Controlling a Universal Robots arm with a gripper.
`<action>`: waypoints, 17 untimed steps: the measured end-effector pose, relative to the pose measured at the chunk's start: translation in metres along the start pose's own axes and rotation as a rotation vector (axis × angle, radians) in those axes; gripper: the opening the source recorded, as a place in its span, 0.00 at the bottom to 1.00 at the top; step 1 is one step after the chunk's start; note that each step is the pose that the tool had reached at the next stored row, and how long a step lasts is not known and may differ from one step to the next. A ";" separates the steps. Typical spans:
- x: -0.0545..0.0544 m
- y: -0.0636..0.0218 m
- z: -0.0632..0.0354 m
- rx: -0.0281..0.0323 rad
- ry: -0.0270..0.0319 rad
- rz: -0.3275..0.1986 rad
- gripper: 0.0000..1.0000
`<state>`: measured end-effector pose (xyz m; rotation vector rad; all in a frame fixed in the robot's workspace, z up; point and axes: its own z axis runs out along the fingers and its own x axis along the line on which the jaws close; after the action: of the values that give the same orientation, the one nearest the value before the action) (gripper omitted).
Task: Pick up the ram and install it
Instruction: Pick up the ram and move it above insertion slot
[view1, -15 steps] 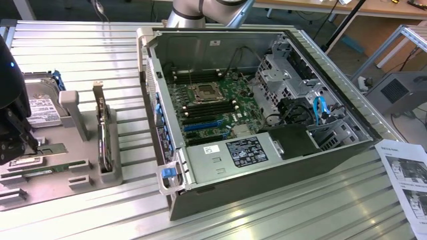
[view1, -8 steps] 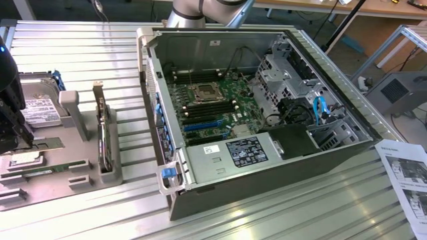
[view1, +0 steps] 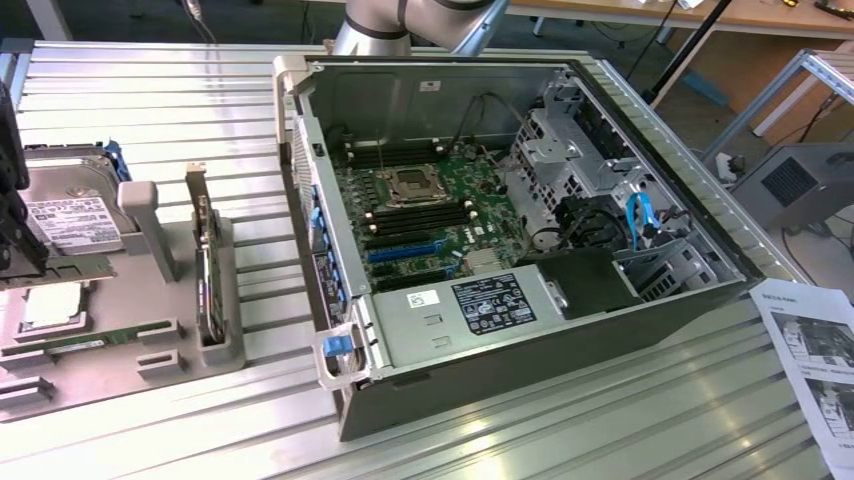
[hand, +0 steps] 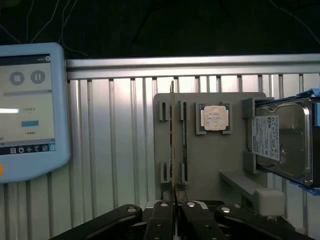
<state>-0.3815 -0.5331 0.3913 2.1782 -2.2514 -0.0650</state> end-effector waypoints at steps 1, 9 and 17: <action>0.000 0.0001 -0.0039 0.0001 -0.0001 0.000 0.13; -0.001 0.0011 -0.0319 0.0000 0.0000 0.000 0.13; -0.001 0.0008 -0.0356 -0.0002 0.0001 0.000 0.13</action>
<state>-0.3810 -0.5330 0.4269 2.1782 -2.2511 -0.0650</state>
